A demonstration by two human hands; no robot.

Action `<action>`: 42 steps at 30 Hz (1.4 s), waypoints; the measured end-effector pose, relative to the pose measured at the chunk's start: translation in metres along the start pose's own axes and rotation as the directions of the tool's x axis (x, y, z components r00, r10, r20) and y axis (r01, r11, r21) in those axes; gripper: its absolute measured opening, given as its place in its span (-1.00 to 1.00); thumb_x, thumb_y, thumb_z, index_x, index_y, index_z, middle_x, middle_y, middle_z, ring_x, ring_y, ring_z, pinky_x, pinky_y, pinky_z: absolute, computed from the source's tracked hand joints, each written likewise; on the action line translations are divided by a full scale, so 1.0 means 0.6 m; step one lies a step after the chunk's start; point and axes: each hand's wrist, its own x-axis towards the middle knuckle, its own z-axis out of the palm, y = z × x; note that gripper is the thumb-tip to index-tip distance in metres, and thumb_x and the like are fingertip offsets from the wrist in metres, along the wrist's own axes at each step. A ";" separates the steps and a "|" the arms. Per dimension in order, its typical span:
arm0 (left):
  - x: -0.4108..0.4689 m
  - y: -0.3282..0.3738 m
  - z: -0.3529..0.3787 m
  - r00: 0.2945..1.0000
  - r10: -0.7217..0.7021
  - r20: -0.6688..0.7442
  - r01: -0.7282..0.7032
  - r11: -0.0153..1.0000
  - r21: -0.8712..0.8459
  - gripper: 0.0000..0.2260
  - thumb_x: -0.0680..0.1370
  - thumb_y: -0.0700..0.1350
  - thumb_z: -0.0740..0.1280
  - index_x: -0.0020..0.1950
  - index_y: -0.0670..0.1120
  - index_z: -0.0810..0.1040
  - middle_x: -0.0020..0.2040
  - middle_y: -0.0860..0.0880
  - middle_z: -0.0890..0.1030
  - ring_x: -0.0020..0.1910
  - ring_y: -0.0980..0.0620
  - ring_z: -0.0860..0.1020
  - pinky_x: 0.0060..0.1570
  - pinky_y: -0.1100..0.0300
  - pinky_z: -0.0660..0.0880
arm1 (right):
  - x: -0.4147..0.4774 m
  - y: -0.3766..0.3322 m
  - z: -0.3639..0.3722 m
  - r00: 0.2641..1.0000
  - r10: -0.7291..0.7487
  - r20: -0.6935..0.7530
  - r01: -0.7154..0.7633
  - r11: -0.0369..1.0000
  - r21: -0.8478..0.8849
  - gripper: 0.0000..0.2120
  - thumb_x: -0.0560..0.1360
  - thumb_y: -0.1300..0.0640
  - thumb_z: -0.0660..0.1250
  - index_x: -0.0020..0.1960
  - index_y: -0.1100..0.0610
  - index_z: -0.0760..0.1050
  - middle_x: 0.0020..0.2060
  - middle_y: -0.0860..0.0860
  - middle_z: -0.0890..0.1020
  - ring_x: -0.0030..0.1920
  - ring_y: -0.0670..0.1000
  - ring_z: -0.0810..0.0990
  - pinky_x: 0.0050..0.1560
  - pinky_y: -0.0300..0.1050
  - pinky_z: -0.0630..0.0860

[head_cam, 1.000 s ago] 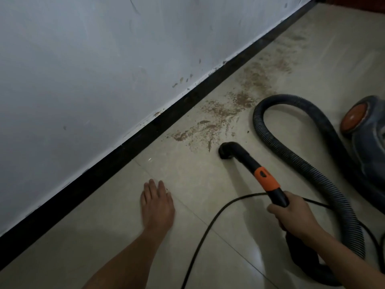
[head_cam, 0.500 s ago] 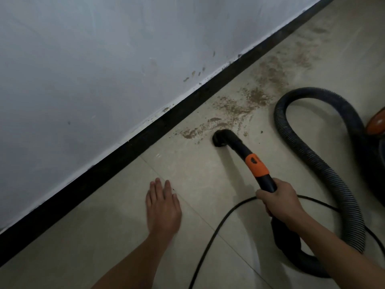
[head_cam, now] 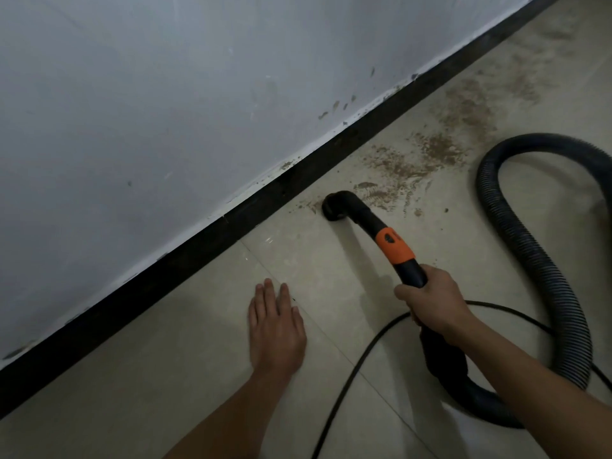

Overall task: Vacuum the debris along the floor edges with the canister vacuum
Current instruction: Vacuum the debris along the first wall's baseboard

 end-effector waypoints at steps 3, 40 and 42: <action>0.002 0.002 -0.002 1.000 0.002 0.007 -0.002 1.000 0.009 -0.46 0.61 0.05 -0.14 0.51 -0.11 0.28 0.53 -0.20 0.22 0.53 -0.14 0.14 0.48 -0.01 0.10 | 0.018 -0.018 0.011 0.997 -0.001 -0.078 0.001 1.000 -0.005 -0.86 0.39 0.21 0.43 -0.15 0.15 0.47 -0.38 0.20 0.56 -0.44 0.15 0.54 -0.38 0.08 0.54; 0.000 -0.006 -0.002 1.000 -0.002 0.027 0.001 1.000 0.013 -0.49 0.61 0.05 -0.08 0.48 -0.12 0.34 0.50 -0.20 0.28 0.50 -0.14 0.22 0.44 -0.04 0.20 | -0.019 -0.105 0.051 0.991 -0.134 0.019 0.134 0.991 -0.017 -0.83 0.33 0.14 0.44 -0.23 0.05 0.43 -0.44 0.03 0.51 -0.47 0.06 0.50 -0.43 -0.08 0.46; 0.000 -0.007 -0.003 1.000 -0.003 0.026 0.002 1.000 0.014 -0.49 0.61 0.04 -0.08 0.48 -0.12 0.34 0.50 -0.20 0.29 0.50 -0.15 0.22 0.44 -0.04 0.20 | -0.010 -0.085 0.013 0.992 -0.099 -0.078 0.092 0.991 -0.093 -0.83 0.34 0.13 0.43 -0.22 0.06 0.43 -0.41 0.08 0.55 -0.41 0.13 0.56 -0.37 -0.03 0.50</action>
